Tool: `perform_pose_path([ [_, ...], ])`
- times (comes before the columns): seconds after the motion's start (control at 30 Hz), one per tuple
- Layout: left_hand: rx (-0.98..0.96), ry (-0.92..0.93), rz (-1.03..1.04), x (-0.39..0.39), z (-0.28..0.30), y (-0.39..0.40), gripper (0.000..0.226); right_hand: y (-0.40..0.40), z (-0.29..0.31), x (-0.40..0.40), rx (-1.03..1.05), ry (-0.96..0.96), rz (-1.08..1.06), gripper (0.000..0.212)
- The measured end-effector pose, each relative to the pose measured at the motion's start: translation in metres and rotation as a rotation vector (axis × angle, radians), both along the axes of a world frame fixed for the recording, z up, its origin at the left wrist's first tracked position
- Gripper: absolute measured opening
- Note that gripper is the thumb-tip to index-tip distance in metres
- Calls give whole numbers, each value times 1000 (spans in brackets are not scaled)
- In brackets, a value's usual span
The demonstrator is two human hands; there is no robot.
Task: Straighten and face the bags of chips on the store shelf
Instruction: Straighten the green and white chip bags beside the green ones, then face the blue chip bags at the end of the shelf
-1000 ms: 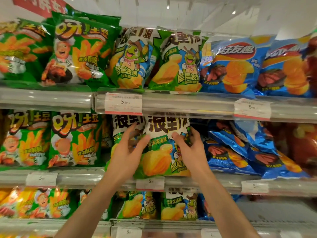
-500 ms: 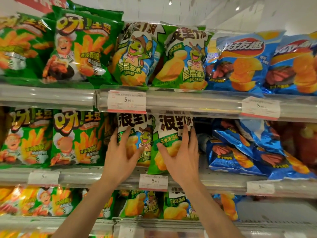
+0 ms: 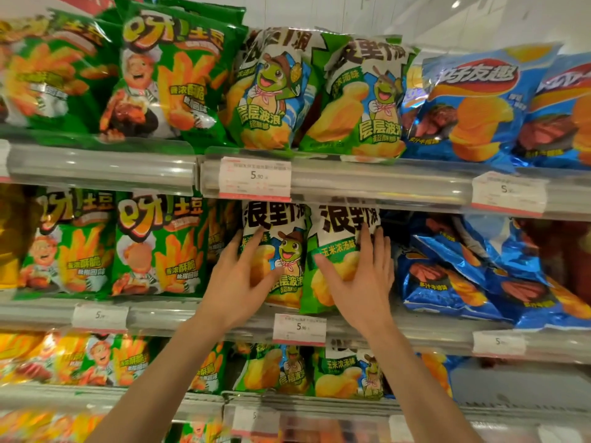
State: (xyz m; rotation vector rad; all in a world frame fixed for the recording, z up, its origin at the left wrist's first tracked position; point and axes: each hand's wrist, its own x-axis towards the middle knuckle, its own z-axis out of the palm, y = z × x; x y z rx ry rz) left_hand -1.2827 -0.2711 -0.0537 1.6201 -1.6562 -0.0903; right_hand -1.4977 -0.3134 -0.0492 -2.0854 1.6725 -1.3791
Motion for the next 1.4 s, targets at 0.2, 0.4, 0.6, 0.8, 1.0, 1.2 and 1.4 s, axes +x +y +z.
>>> perform_pose_path([
  [0.2, -196, 6, -19, 9, 8, 32, 56, 38, -1, -17, -142, 58, -46, 83],
  [0.4, -78, 277, -137, 2, -9, 69, 37, 94, -25, -25, 12, -148, 76, 50],
  [0.6, 47, 460, -131, -40, -47, 88, 26, 118, -84, -72, 428, -406, 109, 21],
  [0.8, 59, 571, -53, -104, -56, 92, 25, 111, -91, -153, 430, -420, 72, 13],
  [1.0, -1, 646, -7, -194, -44, 83, 19, 90, -81, -244, 396, -416, 111, 14],
  [1.2, -55, 628, 28, -247, -26, 72, 22, 70, -63, -298, 358, -428, 148, 10],
  [1.4, -50, 590, -6, -265, -6, 53, 25, 60, -42, -314, 269, -383, 116, 11],
])
